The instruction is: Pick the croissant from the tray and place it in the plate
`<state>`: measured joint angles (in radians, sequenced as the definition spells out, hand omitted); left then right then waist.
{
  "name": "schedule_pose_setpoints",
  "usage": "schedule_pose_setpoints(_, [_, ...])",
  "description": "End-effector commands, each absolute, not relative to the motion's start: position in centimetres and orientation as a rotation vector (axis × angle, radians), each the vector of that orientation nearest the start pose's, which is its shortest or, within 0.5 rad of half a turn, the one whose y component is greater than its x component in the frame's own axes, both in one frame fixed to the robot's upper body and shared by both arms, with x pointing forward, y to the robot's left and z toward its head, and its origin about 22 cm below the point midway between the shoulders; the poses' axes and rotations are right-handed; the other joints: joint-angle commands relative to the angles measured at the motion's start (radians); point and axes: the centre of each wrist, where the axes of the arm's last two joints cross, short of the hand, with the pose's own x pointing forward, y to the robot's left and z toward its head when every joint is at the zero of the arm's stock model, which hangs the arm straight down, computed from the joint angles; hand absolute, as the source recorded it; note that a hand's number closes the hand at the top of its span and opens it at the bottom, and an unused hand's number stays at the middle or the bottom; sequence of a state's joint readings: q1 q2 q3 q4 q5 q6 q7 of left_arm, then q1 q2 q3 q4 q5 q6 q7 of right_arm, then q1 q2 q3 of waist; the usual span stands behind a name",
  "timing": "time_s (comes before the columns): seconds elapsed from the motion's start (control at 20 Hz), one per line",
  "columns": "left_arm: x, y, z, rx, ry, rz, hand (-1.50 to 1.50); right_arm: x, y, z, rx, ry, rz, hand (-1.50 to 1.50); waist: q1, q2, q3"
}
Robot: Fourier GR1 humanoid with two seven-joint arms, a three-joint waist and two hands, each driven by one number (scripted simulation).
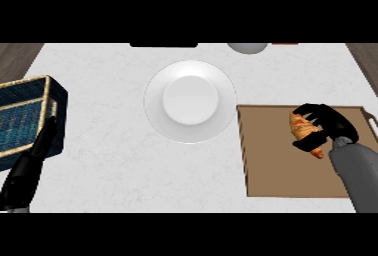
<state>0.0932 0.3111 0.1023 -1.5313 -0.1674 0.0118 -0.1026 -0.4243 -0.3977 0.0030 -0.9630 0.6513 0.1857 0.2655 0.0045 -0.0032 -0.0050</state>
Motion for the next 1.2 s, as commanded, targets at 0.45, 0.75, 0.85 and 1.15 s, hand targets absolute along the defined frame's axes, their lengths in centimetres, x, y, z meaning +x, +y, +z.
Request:
schedule_pose_setpoints(0.45, [22.9,32.1,0.0,0.424,-1.553,-0.341,0.00,38.4,-35.2,5.7,-0.711,-1.048,1.122,1.50,0.070,0.034,0.009])
schedule_pose_setpoints(0.75, [23.8,31.3,1.0,0.394,-1.595,-0.371,0.00,40.6,-36.5,10.0,-0.835,-1.271,1.220,1.50,0.104,0.047,0.013])
schedule_pose_setpoints(0.85, [23.7,31.2,0.7,0.403,-1.578,-0.363,0.00,41.1,-36.9,10.7,-0.860,-1.352,1.180,1.50,0.099,0.044,0.012])
schedule_pose_setpoints(1.15, [23.5,31.5,0.4,0.423,-1.577,-0.346,0.00,41.9,-38.4,13.4,-0.940,-1.648,1.072,1.50,0.077,0.037,0.011])
